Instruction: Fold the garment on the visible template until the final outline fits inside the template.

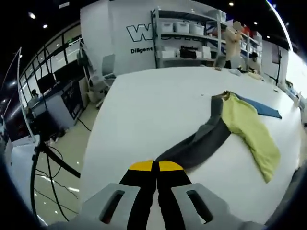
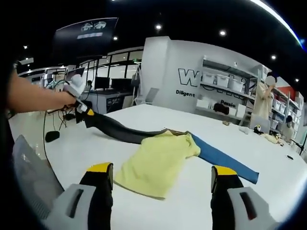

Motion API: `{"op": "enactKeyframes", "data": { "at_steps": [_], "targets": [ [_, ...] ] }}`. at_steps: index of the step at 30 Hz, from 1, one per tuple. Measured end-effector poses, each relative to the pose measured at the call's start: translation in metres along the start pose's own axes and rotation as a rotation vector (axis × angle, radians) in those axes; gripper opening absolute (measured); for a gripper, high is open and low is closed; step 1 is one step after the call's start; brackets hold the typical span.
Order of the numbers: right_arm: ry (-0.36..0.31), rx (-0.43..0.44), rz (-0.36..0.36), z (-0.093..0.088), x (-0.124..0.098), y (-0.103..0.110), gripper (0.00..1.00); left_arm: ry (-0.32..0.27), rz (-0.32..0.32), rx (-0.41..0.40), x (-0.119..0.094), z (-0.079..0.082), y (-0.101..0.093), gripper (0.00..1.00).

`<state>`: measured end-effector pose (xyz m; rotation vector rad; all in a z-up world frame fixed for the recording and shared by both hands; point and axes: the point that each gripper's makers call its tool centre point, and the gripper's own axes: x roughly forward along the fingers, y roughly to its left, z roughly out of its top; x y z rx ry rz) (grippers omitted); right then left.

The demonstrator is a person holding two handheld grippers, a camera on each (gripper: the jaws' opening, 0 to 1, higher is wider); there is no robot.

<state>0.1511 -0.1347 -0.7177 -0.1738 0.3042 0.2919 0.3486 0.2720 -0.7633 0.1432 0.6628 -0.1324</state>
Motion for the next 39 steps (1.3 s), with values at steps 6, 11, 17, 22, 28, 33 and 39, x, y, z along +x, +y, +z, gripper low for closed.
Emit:
{"op": "enactKeyframes", "data": {
  "at_steps": [6,11,17,22,28,33,39],
  "targets": [
    [0.019,0.007,-0.007,-0.004,0.001,-0.002,0.82,0.027,0.032,-0.025,0.02,0.001,0.024,0.0],
    [0.037,0.009,-0.01,-0.008,0.002,-0.003,0.82,0.097,0.052,-0.049,0.036,-0.013,0.031,0.0],
    [0.053,0.016,-0.011,-0.012,0.002,-0.004,0.81,0.267,0.022,-0.112,0.045,-0.04,0.033,0.0],
    [0.067,0.022,-0.011,-0.015,0.003,-0.005,0.81,0.418,-0.042,-0.195,0.048,-0.062,0.03,0.0],
    [0.077,0.025,-0.01,-0.017,0.004,-0.004,0.8,0.428,-0.037,-0.202,0.049,-0.064,0.03,0.0],
    [0.08,0.028,-0.013,-0.018,0.004,-0.005,0.79,0.416,-0.005,-0.137,0.052,-0.064,0.032,0.0],
    [0.088,0.025,-0.009,-0.02,0.005,-0.005,0.79,0.433,0.028,-0.089,0.05,-0.072,0.04,0.09]
  ]
}}
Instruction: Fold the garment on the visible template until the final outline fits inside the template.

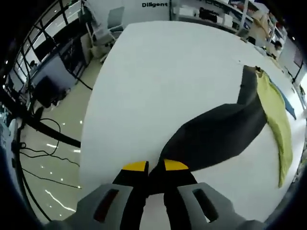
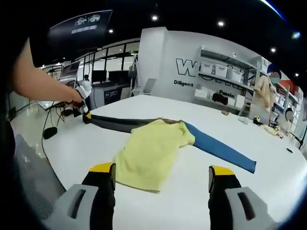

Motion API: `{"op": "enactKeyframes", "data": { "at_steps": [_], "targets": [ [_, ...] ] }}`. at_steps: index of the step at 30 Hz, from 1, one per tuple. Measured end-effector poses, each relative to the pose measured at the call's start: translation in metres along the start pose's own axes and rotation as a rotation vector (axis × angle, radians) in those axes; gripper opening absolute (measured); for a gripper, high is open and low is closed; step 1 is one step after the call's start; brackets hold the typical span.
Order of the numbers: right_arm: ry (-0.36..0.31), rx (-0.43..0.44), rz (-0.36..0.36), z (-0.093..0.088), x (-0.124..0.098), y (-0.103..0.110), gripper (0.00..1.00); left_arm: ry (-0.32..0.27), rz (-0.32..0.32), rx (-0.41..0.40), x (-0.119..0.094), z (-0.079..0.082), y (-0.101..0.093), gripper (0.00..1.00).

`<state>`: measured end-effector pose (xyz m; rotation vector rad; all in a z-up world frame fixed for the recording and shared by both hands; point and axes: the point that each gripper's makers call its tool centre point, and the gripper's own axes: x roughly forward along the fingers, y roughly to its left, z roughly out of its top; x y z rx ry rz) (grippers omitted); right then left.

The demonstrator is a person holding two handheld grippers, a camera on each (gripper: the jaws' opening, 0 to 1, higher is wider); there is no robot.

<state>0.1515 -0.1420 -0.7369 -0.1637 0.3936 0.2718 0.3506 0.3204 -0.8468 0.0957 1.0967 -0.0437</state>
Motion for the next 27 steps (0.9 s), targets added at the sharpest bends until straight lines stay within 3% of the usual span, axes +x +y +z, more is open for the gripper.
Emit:
{"op": "enactKeyframes", "data": {
  "at_steps": [5,9,13,15,19,22,27],
  "targets": [
    [0.0,-0.005,0.002,0.0,0.0,0.001,0.78,0.001,0.049,0.044,0.003,-0.005,0.01,0.11],
    [-0.002,-0.003,-0.001,0.0,0.0,0.0,0.78,-0.038,0.067,0.037,0.001,-0.005,0.014,0.12],
    [-0.005,-0.004,-0.003,0.001,0.0,0.0,0.79,-0.072,0.139,0.117,0.001,-0.001,0.025,0.14],
    [-0.006,-0.005,-0.003,0.001,0.0,0.0,0.79,-0.076,0.12,0.111,0.002,-0.003,0.021,0.12],
    [-0.011,-0.009,-0.002,0.002,-0.001,0.0,0.79,-0.086,0.142,0.119,0.003,0.0,0.027,0.17],
    [-0.012,-0.009,-0.002,0.002,-0.001,0.0,0.79,-0.134,0.159,0.039,-0.002,0.005,0.033,0.32],
    [-0.016,-0.014,0.003,0.003,-0.001,0.001,0.79,-0.159,0.164,0.056,-0.011,0.007,0.032,0.32]
  ]
}}
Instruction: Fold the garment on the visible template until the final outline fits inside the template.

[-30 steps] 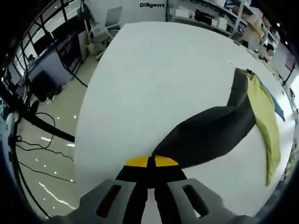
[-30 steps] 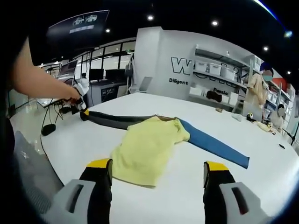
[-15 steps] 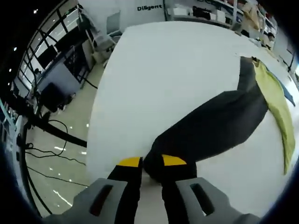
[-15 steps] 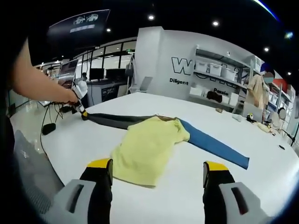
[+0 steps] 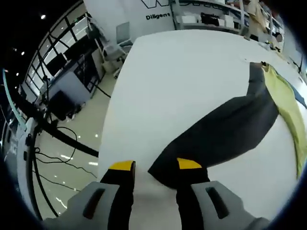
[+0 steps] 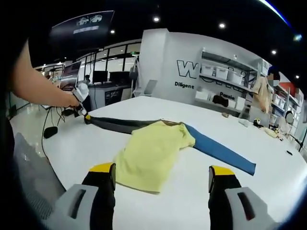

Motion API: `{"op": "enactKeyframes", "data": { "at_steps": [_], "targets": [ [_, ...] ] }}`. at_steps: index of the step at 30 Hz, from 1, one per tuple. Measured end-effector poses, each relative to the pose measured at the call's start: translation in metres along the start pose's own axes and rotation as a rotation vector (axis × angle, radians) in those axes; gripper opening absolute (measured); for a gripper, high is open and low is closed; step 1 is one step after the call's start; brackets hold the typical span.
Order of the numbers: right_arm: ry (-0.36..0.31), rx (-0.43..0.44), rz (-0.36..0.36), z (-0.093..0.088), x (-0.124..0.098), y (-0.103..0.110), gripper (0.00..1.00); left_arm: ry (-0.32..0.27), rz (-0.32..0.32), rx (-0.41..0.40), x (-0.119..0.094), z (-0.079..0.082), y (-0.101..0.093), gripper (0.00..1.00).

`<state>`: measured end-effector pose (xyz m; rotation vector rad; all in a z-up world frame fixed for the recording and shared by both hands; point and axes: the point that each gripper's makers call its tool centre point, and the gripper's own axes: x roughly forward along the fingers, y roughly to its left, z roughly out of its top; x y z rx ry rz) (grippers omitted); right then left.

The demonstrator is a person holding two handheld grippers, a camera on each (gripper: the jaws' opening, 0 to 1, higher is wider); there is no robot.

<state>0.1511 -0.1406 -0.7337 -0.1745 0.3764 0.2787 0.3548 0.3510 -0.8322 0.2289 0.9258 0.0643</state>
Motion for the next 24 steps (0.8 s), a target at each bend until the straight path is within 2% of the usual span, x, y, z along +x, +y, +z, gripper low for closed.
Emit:
{"op": "enactKeyframes", "data": {
  "at_steps": [4,5,6,8,15,20,21,22,24],
  "targets": [
    [-0.004,-0.004,0.005,0.001,0.0,0.001,0.79,-0.047,0.009,-0.016,-0.011,0.01,0.001,0.36],
    [-0.007,-0.006,0.006,0.002,0.0,0.001,0.79,-0.084,0.006,-0.018,-0.019,0.017,0.0,0.37],
    [-0.008,-0.006,0.007,0.002,0.0,0.002,0.79,-0.095,0.006,-0.021,-0.021,0.02,-0.001,0.38],
    [-0.01,-0.007,0.01,0.002,0.0,0.002,0.79,-0.143,-0.01,-0.02,-0.034,0.029,-0.009,0.39],
    [-0.023,-0.011,0.023,0.005,0.0,0.005,0.78,-0.218,-0.059,-0.007,-0.057,0.042,-0.038,0.42],
    [-0.033,-0.019,0.036,0.008,-0.001,0.008,0.78,-0.305,-0.145,-0.01,-0.089,0.049,-0.082,0.43],
    [-0.035,-0.02,0.037,0.008,-0.001,0.009,0.78,-0.311,-0.152,-0.012,-0.092,0.05,-0.086,0.43],
    [-0.036,-0.022,0.04,0.009,-0.001,0.01,0.78,-0.332,-0.186,-0.013,-0.103,0.051,-0.102,0.44],
    [-0.039,-0.023,0.044,0.009,-0.001,0.01,0.78,-0.352,-0.206,-0.01,-0.113,0.052,-0.113,0.45]
  ]
}}
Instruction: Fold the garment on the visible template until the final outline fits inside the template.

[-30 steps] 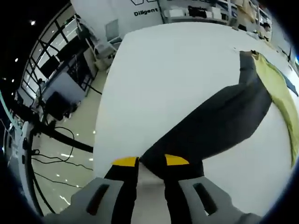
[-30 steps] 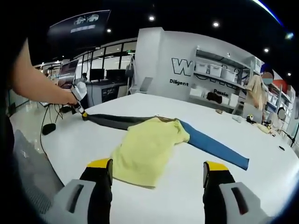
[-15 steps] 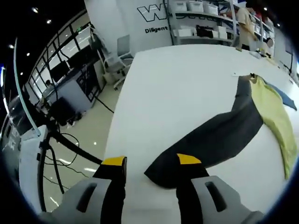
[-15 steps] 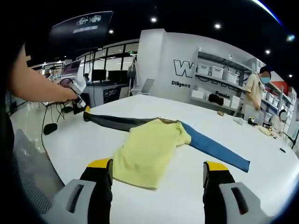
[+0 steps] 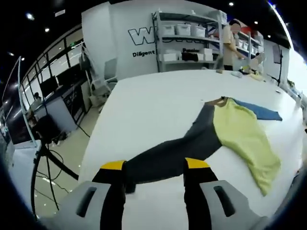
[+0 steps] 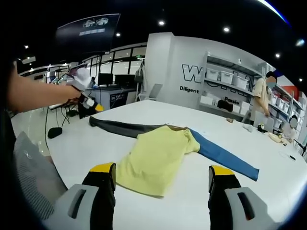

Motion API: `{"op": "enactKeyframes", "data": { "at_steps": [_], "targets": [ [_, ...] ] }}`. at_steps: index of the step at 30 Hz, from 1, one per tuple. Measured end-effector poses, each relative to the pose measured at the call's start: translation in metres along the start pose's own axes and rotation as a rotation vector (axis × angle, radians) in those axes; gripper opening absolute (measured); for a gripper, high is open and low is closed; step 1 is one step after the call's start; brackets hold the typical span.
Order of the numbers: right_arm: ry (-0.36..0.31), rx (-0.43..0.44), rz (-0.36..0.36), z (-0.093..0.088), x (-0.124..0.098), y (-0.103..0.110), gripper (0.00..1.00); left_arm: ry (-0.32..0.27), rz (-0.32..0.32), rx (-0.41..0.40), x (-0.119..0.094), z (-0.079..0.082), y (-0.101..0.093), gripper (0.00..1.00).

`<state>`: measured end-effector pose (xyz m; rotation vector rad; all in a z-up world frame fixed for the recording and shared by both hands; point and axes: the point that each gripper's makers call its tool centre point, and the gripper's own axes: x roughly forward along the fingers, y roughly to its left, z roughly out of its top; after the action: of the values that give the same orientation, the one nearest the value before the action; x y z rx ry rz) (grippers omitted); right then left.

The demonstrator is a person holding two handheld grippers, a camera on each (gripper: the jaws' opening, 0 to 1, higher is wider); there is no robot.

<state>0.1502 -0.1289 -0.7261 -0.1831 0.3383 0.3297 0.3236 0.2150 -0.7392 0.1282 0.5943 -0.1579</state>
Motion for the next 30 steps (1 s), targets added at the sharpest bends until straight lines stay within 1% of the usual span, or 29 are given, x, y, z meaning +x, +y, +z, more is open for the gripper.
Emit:
{"op": "enactKeyframes", "data": {
  "at_steps": [1,2,3,4,6,7,8,10,12,13,15,18,20,21,24,25,26,29,30],
  "targets": [
    [-0.005,-0.002,0.004,0.001,0.0,0.001,0.78,-0.032,-0.032,-0.009,-0.008,0.006,-0.017,0.45],
    [-0.006,-0.004,0.005,0.001,-0.001,0.001,0.78,-0.042,-0.048,-0.016,-0.013,0.007,-0.026,0.45],
    [-0.009,-0.006,0.007,0.002,-0.001,0.002,0.78,-0.048,-0.054,-0.02,-0.015,0.008,-0.03,0.46],
    [-0.011,-0.007,0.008,0.002,-0.001,0.002,0.78,-0.072,-0.079,-0.025,-0.024,0.011,-0.046,0.46],
    [-0.014,-0.011,0.012,0.003,-0.001,0.003,0.78,-0.094,-0.108,-0.034,-0.033,0.013,-0.062,0.46],
    [-0.016,-0.012,0.013,0.003,-0.001,0.003,0.78,-0.099,-0.123,-0.024,-0.04,0.013,-0.073,0.47],
    [-0.017,-0.011,0.015,0.003,-0.002,0.003,0.78,-0.101,-0.127,-0.023,-0.042,0.012,-0.076,0.47],
    [-0.019,-0.011,0.018,0.004,-0.002,0.004,0.78,-0.123,-0.164,-0.023,-0.056,0.012,-0.097,0.47],
    [-0.021,-0.013,0.022,0.004,-0.002,0.004,0.78,-0.136,-0.182,-0.022,-0.061,0.011,-0.105,0.48],
    [-0.021,-0.014,0.024,0.004,-0.002,0.005,0.78,-0.148,-0.199,-0.027,-0.071,0.009,-0.117,0.48],
    [-0.023,-0.017,0.027,0.005,-0.002,0.006,0.78,-0.159,-0.219,-0.036,-0.081,0.006,-0.128,0.48],
    [-0.026,-0.02,0.031,0.006,-0.002,0.007,0.78,-0.171,-0.252,-0.017,-0.097,-0.002,-0.149,0.47],
    [-0.028,-0.022,0.032,0.006,-0.002,0.007,0.78,-0.18,-0.266,-0.005,-0.105,-0.006,-0.159,0.47],
    [-0.03,-0.02,0.031,0.006,-0.002,0.006,0.78,-0.199,-0.276,-0.004,-0.113,-0.009,-0.167,0.47],
    [-0.031,-0.023,0.031,0.006,-0.002,0.006,0.78,-0.215,-0.299,0.001,-0.122,-0.017,-0.183,0.45],
    [-0.031,-0.025,0.032,0.007,-0.002,0.007,0.78,-0.222,-0.307,0.006,-0.126,-0.022,-0.191,0.44],
    [-0.032,-0.027,0.032,0.007,-0.002,0.007,0.78,-0.226,-0.311,0.01,-0.126,-0.024,-0.193,0.44],
    [-0.032,-0.029,0.032,0.007,-0.002,0.007,0.78,-0.2,-0.341,0.02,-0.127,-0.041,-0.207,0.44],
    [-0.031,-0.031,0.032,0.007,-0.002,0.007,0.78,-0.176,-0.357,0.021,-0.128,-0.048,-0.212,0.44]
  ]
}}
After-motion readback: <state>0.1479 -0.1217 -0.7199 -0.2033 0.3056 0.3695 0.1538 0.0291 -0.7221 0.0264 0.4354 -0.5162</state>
